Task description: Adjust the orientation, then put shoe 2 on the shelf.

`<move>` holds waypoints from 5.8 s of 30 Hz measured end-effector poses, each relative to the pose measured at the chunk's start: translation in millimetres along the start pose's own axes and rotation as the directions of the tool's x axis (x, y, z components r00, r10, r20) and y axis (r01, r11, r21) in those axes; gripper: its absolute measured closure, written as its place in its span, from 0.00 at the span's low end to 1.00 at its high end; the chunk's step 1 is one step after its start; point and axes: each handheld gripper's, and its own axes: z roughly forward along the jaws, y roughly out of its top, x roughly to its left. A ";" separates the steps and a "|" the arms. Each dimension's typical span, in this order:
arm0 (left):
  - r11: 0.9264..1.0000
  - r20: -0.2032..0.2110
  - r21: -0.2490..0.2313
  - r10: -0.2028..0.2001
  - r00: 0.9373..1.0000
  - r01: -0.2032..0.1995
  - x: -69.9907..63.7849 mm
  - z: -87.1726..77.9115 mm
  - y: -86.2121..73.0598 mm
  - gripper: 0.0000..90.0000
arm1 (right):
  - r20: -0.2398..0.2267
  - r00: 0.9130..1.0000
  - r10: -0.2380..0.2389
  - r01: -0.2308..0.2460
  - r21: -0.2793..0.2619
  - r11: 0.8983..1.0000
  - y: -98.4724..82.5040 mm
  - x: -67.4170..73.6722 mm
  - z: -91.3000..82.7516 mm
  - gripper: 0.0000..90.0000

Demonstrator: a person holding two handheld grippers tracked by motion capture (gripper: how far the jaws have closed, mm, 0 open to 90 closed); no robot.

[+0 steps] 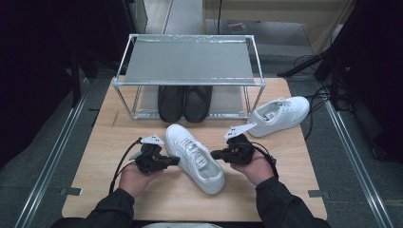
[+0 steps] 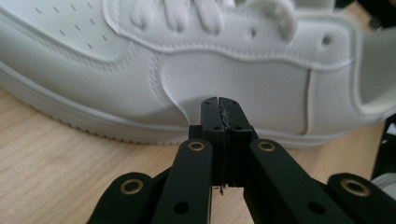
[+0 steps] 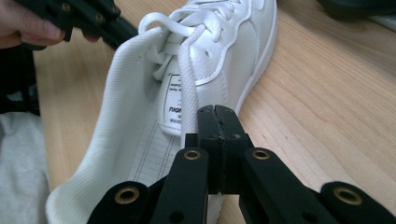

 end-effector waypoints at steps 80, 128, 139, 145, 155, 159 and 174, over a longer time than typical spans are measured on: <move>0.999 0.071 -0.022 0.031 0.997 -0.029 38.9 -57.3 11.6 0.41 | 0.077 0.984 0.162 -0.147 -0.169 0.974 -8.8 -29.2 -50.7 0.65; 0.998 0.032 -0.064 0.028 0.999 -0.026 31.2 -72.2 -8.4 0.40 | 0.262 0.902 0.344 -0.298 -0.200 0.933 -14.9 -152.1 -66.2 0.63; 0.998 0.033 -0.054 0.032 0.999 -0.030 29.6 -67.8 -6.8 0.40 | 0.231 0.929 0.288 -0.259 -0.147 0.954 -17.7 -158.2 -56.4 0.81; 0.998 0.025 -0.056 0.032 0.999 -0.031 31.5 -68.8 -6.5 0.40 | 0.218 0.939 0.267 -0.249 -0.107 0.963 -13.9 -156.5 -63.5 0.85; 0.998 0.030 -0.056 0.040 0.999 -0.038 32.6 -68.6 -3.8 0.40 | 0.216 0.946 0.241 -0.221 -0.113 0.969 -6.1 -140.1 -76.2 0.85; 0.997 0.036 -0.058 0.043 0.998 -0.040 33.5 -68.9 -2.3 0.40 | 0.220 0.950 0.219 -0.204 -0.090 0.975 -4.6 -129.2 -78.9 0.85; 0.997 0.042 -0.061 0.057 0.998 -0.054 34.3 -65.6 4.7 0.40 | 0.235 0.945 0.227 -0.210 -0.096 0.973 2.7 -91.1 -88.5 0.83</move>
